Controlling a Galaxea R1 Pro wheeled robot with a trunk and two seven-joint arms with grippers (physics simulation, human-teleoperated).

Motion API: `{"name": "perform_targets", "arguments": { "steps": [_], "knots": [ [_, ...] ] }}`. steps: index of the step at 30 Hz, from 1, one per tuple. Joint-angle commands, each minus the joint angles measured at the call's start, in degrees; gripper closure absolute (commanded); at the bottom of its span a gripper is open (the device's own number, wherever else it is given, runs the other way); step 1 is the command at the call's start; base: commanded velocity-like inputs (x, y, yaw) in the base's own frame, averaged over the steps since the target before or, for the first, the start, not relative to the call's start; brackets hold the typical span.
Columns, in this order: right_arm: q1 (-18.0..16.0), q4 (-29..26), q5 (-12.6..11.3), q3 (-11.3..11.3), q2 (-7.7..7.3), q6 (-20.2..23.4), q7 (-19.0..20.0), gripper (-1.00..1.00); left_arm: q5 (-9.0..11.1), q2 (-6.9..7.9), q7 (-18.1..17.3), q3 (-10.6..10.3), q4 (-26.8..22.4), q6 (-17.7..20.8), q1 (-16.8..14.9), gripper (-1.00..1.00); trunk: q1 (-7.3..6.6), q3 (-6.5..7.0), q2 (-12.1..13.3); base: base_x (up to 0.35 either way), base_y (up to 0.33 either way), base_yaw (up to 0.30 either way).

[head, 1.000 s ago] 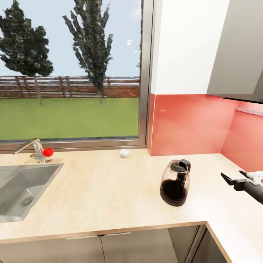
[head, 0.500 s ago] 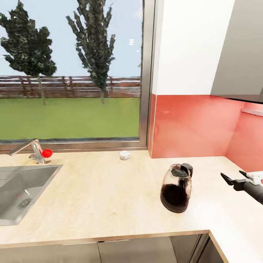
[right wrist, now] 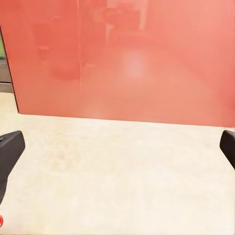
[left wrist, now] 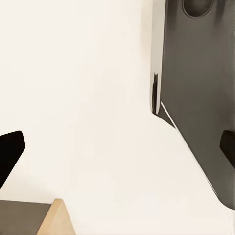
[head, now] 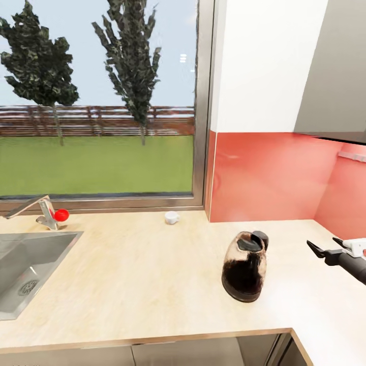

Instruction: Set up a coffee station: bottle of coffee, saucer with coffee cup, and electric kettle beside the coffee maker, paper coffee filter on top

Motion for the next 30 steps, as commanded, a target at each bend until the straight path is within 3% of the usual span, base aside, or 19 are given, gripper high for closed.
{"name": "perform_targets", "arguments": {
  "steps": [1, 17, 30],
  "knots": [
    [0.0, 0.0, -0.6, -0.1, 0.0, 0.5, 0.3, -1.0, 0.6, 0.02, 0.2, -0.5, -0.2, 0.4, 0.0, -1.0, 0.03, -0.05, 0.0, 0.106, -0.053, 0.076],
    [0.0, 0.0, -0.5, 0.0, 0.08, 0.5, 0.3, -1.0, 0.6, 0.02, 0.3, -0.4, 0.0, 0.3, 0.0, -1.0, 0.03, -0.52, 0.0, 0.014, -0.007, 0.096],
    [0.0, 1.5, -0.5, 0.3, 2.81, 0.3, 0.2, -1.0, 0.5, 0.01, 0.2, -0.6, -0.2, 0.4, 0.0, -1.0, 0.03, -0.53, 0.0, 0.0, 0.0, 0.001]
  ]
}}
